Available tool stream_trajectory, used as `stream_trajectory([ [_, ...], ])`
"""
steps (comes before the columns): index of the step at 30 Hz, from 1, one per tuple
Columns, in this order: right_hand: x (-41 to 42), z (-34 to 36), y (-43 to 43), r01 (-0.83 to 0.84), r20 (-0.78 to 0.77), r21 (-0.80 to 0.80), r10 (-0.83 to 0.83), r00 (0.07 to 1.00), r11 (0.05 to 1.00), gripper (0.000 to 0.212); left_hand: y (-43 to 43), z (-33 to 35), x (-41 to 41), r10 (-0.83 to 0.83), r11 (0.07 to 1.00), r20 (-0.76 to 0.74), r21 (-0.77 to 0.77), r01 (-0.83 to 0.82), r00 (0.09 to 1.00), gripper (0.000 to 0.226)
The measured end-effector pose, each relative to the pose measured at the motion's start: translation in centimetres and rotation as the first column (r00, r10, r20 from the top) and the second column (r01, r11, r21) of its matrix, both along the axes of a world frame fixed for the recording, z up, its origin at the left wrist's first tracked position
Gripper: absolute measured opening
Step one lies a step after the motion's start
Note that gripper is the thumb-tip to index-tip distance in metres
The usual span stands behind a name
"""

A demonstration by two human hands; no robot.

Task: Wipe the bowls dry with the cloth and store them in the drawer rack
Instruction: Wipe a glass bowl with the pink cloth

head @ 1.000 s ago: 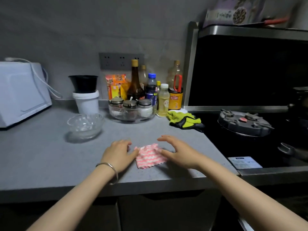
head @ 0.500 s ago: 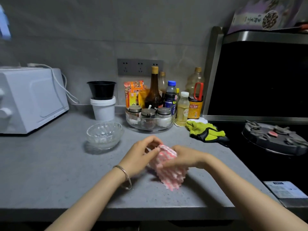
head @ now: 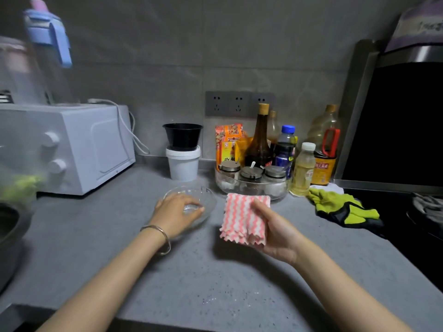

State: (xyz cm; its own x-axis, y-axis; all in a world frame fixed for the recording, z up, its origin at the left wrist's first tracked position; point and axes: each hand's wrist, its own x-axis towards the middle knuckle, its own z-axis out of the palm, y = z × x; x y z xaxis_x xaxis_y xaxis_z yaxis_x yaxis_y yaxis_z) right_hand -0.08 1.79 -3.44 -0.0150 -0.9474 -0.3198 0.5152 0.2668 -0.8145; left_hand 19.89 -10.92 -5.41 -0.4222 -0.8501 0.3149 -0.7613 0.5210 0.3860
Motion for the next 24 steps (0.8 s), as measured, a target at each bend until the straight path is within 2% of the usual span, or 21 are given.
stream_trajectory([
  [2,0.3,-0.1,-0.4,0.014,-0.006,-0.002,-0.014,1.000,1.000,0.036,-0.4,-0.2,0.1,-0.032,0.999,-0.015,0.009,0.032,0.999,0.031],
  [8,0.7,0.0,-0.3,0.044,-0.056,-0.002,-0.044,0.997,0.999,0.035,-1.3,-0.6,-0.1,-0.073,0.997,0.073,0.036,0.071,0.995,0.028],
  [10,0.8,0.0,-0.2,0.060,-0.071,0.000,-0.060,0.996,0.998,0.035,-1.4,-0.9,0.0,-0.106,0.994,0.006,0.015,0.106,0.994,0.026],
  [12,0.9,0.1,0.2,0.073,-0.078,-0.008,-0.074,0.994,0.997,0.036,-0.8,-0.8,0.0,-0.153,0.988,-0.173,-0.015,0.153,0.973,0.023],
  [14,0.9,0.2,0.5,0.099,-0.087,-0.013,-0.100,0.991,0.995,0.036,0.0,-0.1,0.0,-0.164,0.986,-0.367,-0.042,0.160,0.916,0.021],
  [16,0.7,0.6,1.0,0.153,-0.070,-0.032,-0.155,0.985,0.988,0.035,1.0,1.3,0.3,-0.178,0.984,-0.486,-0.063,0.169,0.856,0.027],
  [19,0.3,1.5,2.1,0.259,-0.064,-0.136,-0.269,0.961,0.956,0.031,3.6,3.7,0.7,-0.261,0.947,-0.695,-0.051,0.317,0.670,0.025],
  [21,0.2,2.3,3.1,0.343,-0.078,-0.242,-0.371,0.925,0.908,0.032,5.8,4.6,0.6,-0.266,0.925,-0.782,-0.043,0.377,0.565,0.027],
  [23,0.6,3.2,4.3,0.372,-0.126,-0.372,-0.444,0.887,0.850,0.049,8.0,4.8,0.3,-0.250,0.919,-0.834,-0.044,0.392,0.492,0.030],
  [24,0.9,3.5,4.8,0.337,-0.204,-0.442,-0.459,0.865,0.831,0.057,9.1,4.8,0.0,-0.230,0.920,-0.861,-0.040,0.390,0.454,0.032],
])
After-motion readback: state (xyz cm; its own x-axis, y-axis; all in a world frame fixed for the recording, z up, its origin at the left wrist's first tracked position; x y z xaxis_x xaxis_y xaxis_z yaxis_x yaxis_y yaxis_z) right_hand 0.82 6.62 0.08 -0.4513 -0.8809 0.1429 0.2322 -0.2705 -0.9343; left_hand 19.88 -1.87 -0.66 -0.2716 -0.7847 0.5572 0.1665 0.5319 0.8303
